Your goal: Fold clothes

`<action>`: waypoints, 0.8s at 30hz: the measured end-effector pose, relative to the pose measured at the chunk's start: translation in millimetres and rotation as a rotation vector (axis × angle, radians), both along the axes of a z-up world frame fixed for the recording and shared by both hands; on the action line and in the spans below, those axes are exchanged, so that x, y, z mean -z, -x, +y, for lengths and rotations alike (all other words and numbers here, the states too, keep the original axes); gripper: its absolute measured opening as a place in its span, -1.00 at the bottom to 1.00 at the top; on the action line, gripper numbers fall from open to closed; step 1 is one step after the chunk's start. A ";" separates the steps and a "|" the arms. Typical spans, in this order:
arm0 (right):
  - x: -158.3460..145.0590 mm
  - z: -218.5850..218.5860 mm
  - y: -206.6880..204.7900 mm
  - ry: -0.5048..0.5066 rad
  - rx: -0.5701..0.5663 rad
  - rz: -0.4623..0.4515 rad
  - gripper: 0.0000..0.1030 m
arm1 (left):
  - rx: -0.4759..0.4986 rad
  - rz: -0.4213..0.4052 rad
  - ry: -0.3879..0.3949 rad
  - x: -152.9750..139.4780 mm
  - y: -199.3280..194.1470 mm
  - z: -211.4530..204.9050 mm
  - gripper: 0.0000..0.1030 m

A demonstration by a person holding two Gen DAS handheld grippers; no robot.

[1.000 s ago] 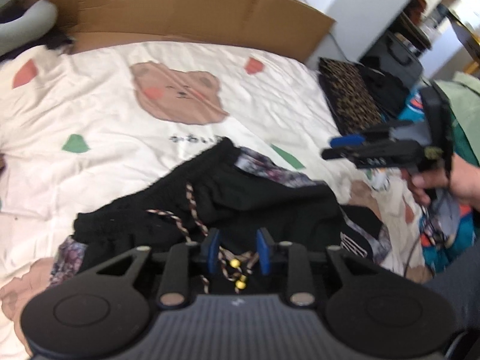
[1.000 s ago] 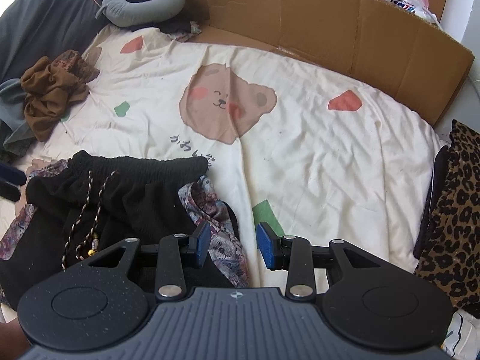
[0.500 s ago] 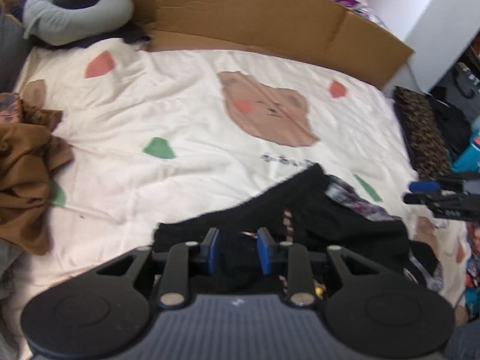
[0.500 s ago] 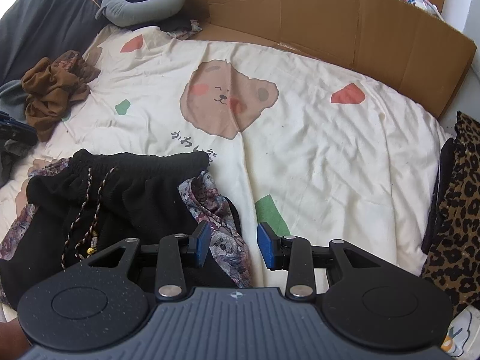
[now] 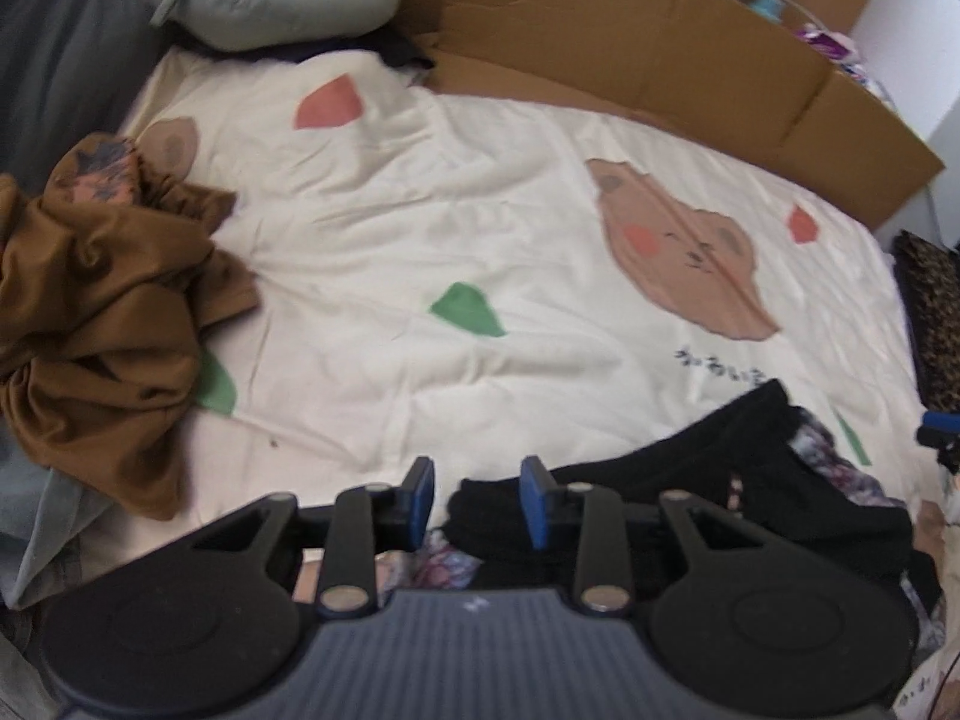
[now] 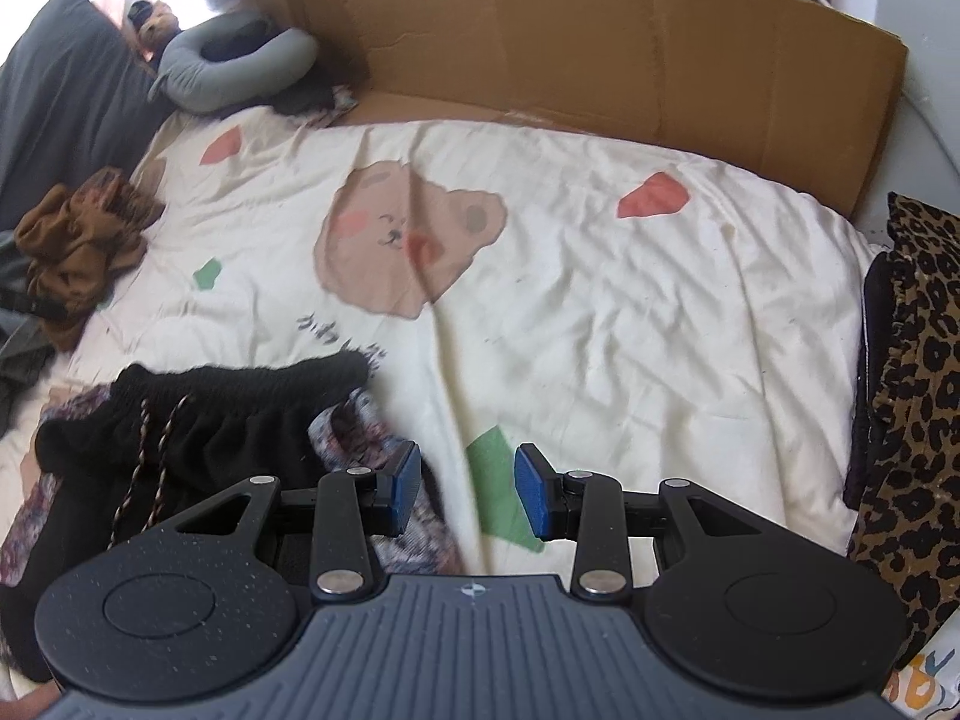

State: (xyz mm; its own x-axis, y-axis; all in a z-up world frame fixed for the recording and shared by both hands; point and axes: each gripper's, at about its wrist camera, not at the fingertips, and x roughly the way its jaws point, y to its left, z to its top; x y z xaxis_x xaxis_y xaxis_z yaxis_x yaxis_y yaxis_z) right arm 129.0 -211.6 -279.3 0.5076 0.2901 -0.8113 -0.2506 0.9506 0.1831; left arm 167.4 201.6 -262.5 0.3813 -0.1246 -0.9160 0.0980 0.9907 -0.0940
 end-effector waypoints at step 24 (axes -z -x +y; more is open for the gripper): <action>49.7 13.0 -44.8 -0.128 -0.073 0.073 -0.19 | -0.071 0.040 0.004 53.3 7.5 34.3 -0.21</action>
State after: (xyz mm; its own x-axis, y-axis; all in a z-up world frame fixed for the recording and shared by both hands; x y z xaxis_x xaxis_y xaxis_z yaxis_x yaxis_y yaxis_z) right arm 173.8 -198.6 -329.1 0.4228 0.4276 -0.7990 -0.2999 0.8980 0.3218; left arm 159.9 235.9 -315.7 0.3529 -0.1022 -0.9301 0.0237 0.9947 -0.1003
